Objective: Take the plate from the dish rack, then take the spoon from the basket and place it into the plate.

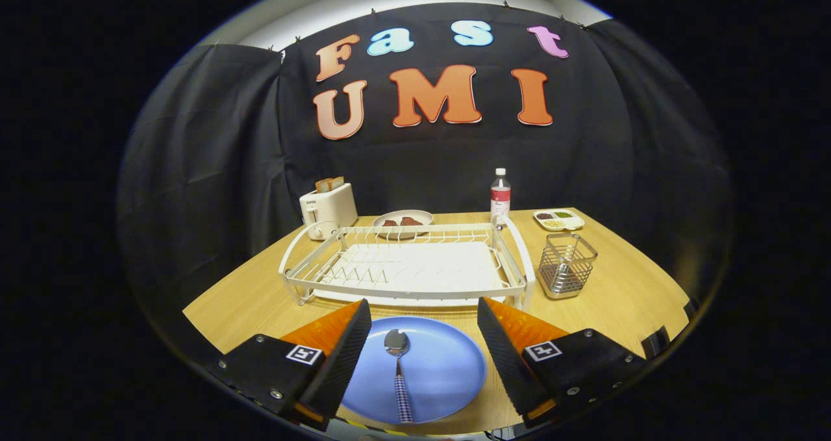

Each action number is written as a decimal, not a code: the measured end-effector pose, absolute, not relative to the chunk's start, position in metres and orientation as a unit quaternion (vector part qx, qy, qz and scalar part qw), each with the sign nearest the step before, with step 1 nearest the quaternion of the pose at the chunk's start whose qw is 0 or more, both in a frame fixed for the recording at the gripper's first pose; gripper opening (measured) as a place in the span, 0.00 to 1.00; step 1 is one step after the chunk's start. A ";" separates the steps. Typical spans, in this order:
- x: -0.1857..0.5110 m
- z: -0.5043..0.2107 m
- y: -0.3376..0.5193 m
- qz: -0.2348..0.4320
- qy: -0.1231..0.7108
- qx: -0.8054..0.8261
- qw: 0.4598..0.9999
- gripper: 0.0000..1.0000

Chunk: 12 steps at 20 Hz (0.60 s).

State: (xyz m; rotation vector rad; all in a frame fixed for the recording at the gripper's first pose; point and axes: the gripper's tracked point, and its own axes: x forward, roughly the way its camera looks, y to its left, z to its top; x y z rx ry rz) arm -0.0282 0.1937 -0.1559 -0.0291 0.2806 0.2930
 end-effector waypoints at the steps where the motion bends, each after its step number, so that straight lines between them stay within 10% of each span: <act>1: -0.025 -0.144 0.188 0.140 0.134 -0.015 0.981 0.97; 12: 0.008 -0.017 0.108 0.084 0.064 -0.045 0.993 0.97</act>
